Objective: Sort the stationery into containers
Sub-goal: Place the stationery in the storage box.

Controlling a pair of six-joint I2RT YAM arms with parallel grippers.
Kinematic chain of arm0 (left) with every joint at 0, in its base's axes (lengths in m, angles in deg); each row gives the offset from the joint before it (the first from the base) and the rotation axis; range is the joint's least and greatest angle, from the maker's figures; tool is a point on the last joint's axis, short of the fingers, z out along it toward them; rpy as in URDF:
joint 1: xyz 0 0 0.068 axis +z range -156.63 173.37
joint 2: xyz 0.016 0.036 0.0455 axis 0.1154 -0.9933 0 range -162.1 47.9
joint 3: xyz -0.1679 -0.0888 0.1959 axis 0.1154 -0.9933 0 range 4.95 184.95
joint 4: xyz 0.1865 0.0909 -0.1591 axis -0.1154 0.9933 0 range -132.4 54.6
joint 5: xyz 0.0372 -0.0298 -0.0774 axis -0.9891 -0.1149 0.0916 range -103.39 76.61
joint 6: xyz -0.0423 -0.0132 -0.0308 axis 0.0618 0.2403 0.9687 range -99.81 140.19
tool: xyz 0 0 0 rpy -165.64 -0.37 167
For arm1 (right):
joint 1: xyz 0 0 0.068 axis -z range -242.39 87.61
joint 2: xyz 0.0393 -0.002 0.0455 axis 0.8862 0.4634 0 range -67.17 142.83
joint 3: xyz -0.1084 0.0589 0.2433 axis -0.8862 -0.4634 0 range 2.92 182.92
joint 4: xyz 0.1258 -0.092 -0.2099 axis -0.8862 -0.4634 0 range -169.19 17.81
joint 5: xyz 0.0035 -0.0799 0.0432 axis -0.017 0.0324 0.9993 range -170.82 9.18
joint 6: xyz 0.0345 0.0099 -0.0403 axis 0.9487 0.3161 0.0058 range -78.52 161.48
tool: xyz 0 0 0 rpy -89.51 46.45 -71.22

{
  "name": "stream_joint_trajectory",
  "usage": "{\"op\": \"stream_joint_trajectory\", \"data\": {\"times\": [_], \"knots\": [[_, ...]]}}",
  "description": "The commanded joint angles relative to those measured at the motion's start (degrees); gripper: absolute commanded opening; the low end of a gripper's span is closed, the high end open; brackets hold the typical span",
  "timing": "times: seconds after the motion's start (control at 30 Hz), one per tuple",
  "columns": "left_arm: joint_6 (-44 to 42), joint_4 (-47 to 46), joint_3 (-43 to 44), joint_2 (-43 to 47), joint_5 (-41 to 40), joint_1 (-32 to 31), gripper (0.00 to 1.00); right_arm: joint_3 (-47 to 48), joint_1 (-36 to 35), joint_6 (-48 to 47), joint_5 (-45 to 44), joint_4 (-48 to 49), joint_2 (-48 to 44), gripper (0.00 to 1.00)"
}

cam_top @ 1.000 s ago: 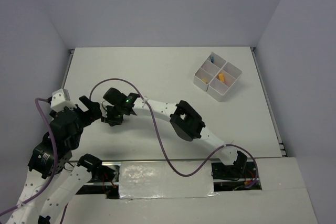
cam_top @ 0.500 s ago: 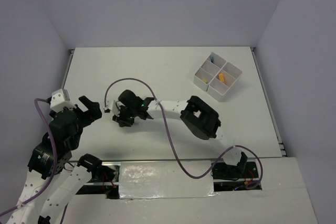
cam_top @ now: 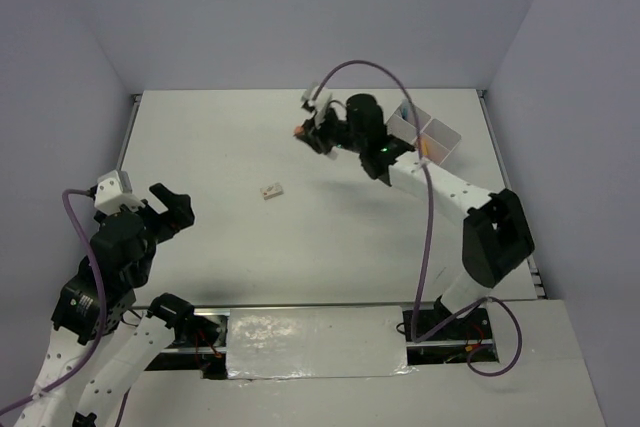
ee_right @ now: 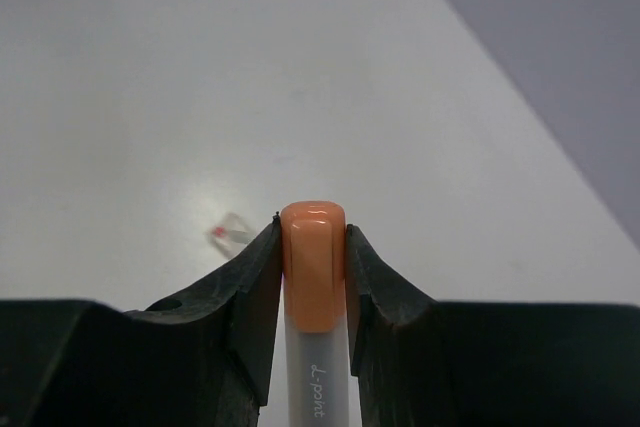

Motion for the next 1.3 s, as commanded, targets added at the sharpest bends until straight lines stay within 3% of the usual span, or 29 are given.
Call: {"op": "stream_joint_trajectory", "data": {"times": [0.0, 0.1, 0.23, 0.37, 0.57, 1.0, 1.13, 1.27], "knots": [[-2.1, -3.2, -0.8, 0.5, 2.1, 0.4, 0.99, -2.6, 7.2, -6.8, -4.9, -1.0, -4.4, 0.0], [-2.4, -3.6, -0.8, 0.1, 2.7, 0.3, 0.99, -2.8, 14.3, -8.0, -7.3, -2.0, -5.8, 0.0], [-2.6, -3.7, -0.9, 0.0, 3.1, 0.1, 0.99, -7.7, 23.2, -1.7, -7.8, 3.5, -8.3, 0.0], [-3.0, -4.2, -1.0, -0.5, 4.3, 0.0, 0.99, -17.9, 26.6, 1.6, -13.8, 18.2, -12.2, 0.0], [-3.4, -4.6, -1.1, -1.8, 5.3, -0.6, 0.99, -28.9, 34.1, 2.0, -5.7, 31.3, -15.1, 0.0], [-3.6, -4.7, -1.1, -3.2, 5.9, -0.6, 0.99, -20.3, 42.1, -1.2, 8.3, 20.2, -9.2, 0.04], [-3.7, -5.0, -1.4, -3.1, 6.5, -0.7, 0.99, -20.8, 45.6, -0.2, 13.4, 23.4, -6.9, 0.07], [-3.9, -5.2, -1.4, -3.4, 6.8, -0.6, 0.99, -19.7, 45.8, -2.6, 14.4, 20.5, -5.5, 0.07]]}}
